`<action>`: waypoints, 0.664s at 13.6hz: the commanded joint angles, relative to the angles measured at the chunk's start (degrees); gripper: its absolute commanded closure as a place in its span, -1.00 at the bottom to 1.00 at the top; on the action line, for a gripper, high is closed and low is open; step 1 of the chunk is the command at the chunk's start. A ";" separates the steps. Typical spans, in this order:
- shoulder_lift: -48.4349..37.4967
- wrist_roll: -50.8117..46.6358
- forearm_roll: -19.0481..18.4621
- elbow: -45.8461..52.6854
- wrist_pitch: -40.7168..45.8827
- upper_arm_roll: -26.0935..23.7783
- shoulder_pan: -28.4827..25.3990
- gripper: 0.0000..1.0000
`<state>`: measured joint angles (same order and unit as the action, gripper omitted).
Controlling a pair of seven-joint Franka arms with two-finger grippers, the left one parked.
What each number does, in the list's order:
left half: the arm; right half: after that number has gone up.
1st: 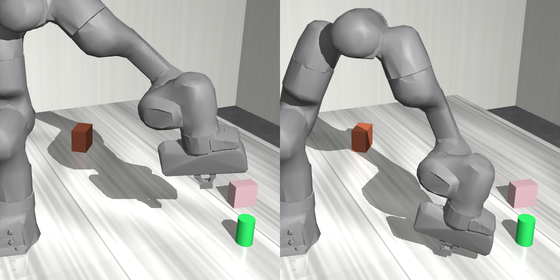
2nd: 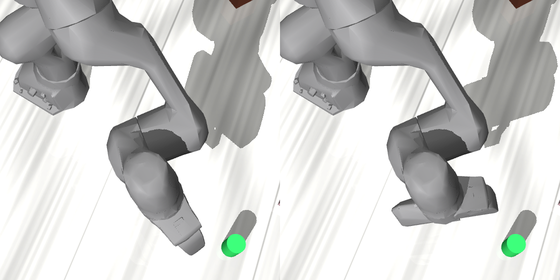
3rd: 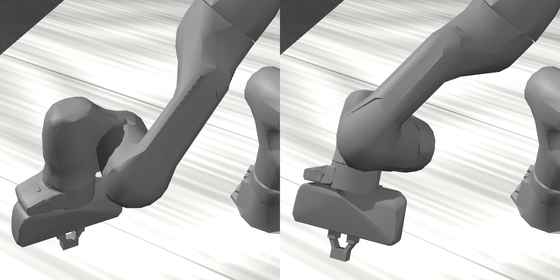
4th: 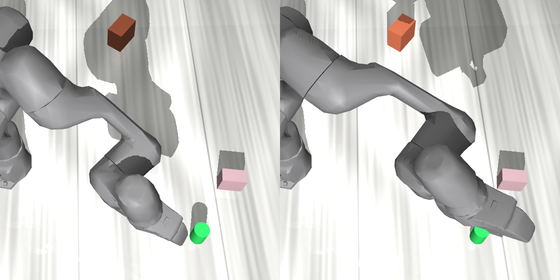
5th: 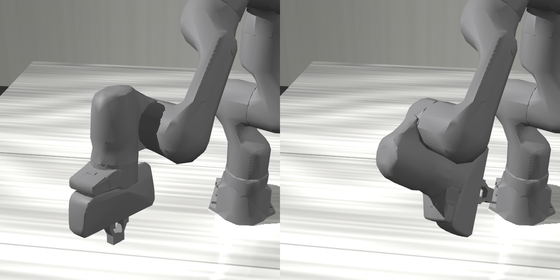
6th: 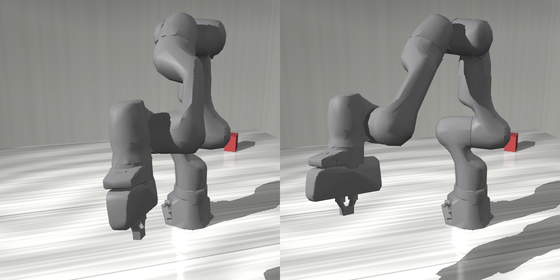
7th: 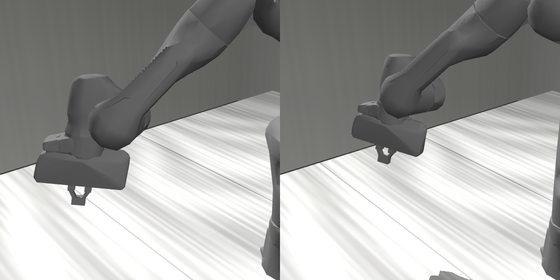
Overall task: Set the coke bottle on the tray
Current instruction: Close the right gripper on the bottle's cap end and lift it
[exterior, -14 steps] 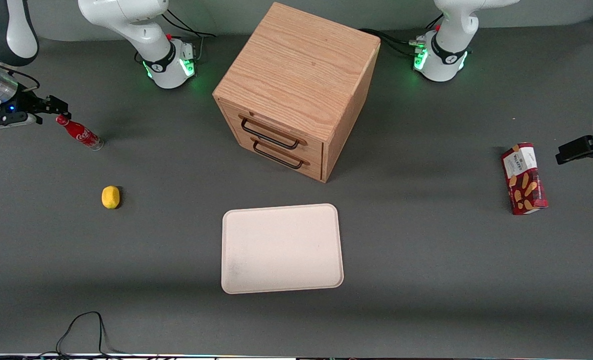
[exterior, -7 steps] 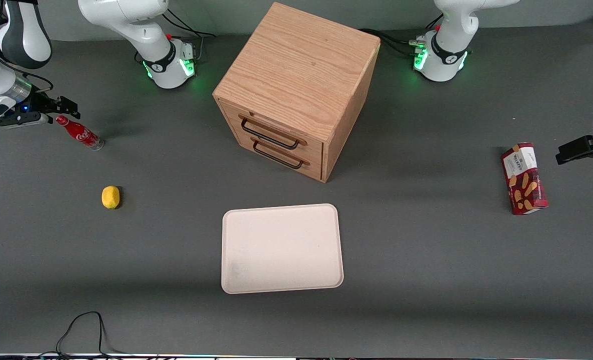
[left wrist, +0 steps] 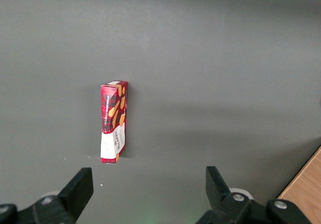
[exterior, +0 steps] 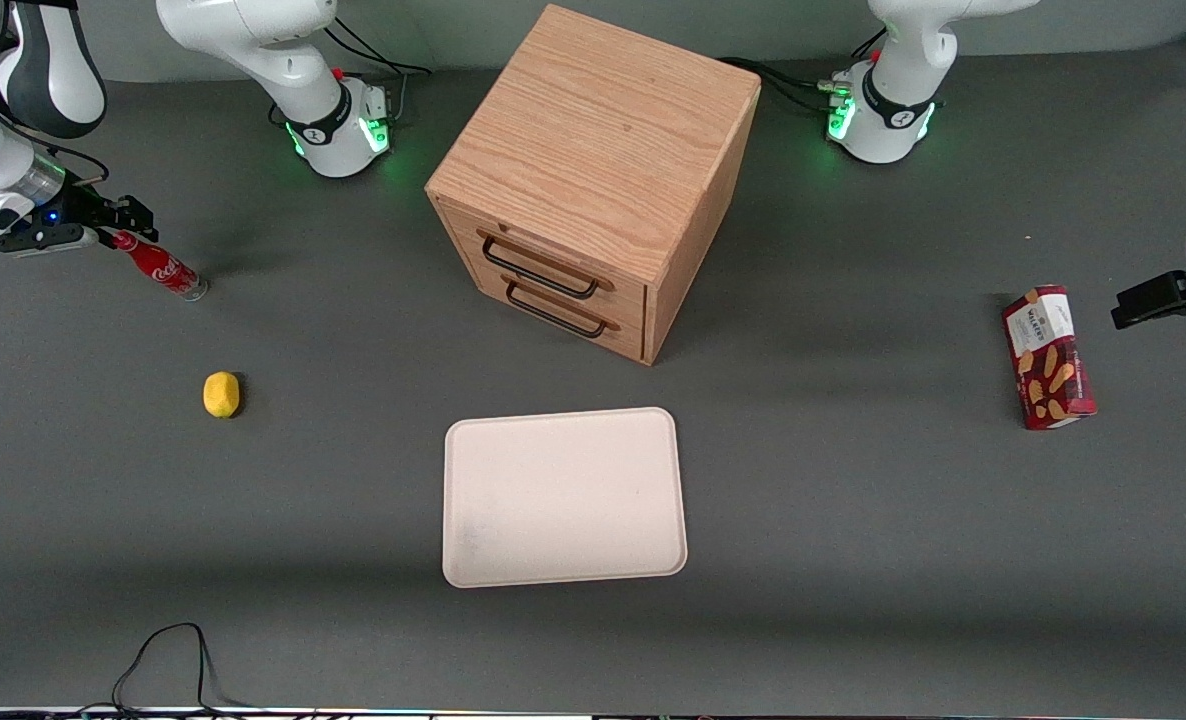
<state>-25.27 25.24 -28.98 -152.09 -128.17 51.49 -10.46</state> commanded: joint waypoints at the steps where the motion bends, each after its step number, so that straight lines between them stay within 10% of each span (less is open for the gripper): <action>1: -0.05 0.51 -1.25 0.04 -0.94 0.80 -0.96 -0.17; 9: -0.13 1.30 -1.43 0.83 -0.85 -0.16 -1.14 1.00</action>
<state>-25.23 25.61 -29.30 -152.06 -128.44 51.44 -11.26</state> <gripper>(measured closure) 0.687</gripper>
